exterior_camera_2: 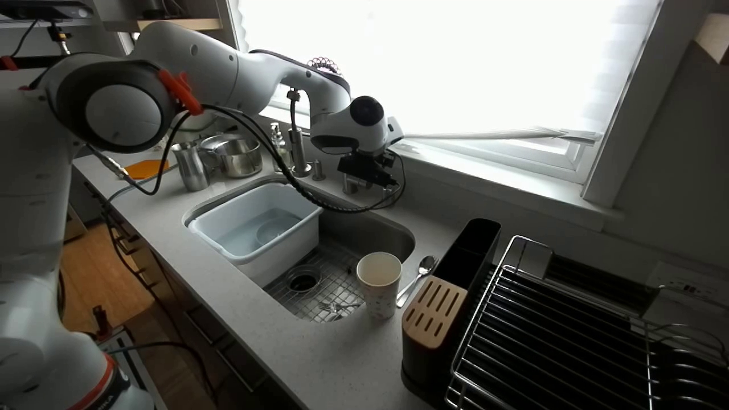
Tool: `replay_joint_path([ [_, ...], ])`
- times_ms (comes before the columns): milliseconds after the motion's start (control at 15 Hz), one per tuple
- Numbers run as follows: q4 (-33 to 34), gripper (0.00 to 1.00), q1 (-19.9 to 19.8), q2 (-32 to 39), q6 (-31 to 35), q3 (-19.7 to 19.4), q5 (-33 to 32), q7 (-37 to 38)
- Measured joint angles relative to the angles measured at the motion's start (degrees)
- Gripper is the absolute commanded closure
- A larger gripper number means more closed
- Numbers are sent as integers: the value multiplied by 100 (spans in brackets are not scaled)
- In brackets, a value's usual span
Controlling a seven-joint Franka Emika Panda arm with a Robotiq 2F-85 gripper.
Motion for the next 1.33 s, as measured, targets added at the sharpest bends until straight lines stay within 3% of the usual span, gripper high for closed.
replay_joint_path([
  [67, 0, 39, 0, 6, 18, 0, 23, -28],
  [267, 0, 54, 0, 19, 40, 0, 52, -91],
  [400, 0, 72, 0, 26, 40, 0, 66, -144],
  [467, 0, 28, 0, 29, 40, 4, 72, -159],
  [533, 0, 33, 2, 28, 39, 20, 76, -176],
  [667, 0, 25, 3, 31, 40, 42, 82, -212],
  [733, 0, 67, 0, 35, 41, 42, 84, -241],
  [867, 0, 63, -9, 44, 41, 42, 92, -288],
  [933, 1, 69, -13, 48, 41, 42, 94, -304],
  [1000, 1, 33, -19, 53, 41, 42, 95, -315],
  [1067, 1, 38, -22, 56, 40, 42, 96, -323],
  [1133, 1, 81, -20, 57, 40, 47, 97, -327],
  [1267, 3, 78, -23, 62, 43, 46, 97, -340],
  [1333, 3, 84, -26, 66, 43, 44, 97, -347],
])
